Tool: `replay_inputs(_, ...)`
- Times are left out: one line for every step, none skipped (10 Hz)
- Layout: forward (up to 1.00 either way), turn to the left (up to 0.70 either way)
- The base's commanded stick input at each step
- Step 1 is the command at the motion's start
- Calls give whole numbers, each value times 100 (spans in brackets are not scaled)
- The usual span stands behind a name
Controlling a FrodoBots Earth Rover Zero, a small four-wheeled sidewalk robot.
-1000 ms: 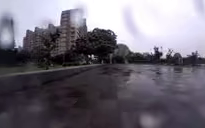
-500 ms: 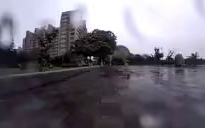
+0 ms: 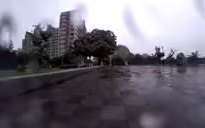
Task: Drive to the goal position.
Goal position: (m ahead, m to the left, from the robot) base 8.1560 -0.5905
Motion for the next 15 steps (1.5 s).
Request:
replay_inputs(100, 0)
replay_inputs(100, 0)
replay_inputs(100, 0)
replay_inputs(100, -6)
replay_inputs(100, -16)
replay_inputs(100, -23)
replay_inputs(100, -11)
replay_inputs(100, 0)
replay_inputs(100, 0)
replay_inputs(100, 0)
replay_inputs(100, 0)
replay_inputs(100, 0)
replay_inputs(100, 0)
replay_inputs(100, 0)
replay_inputs(100, 0)
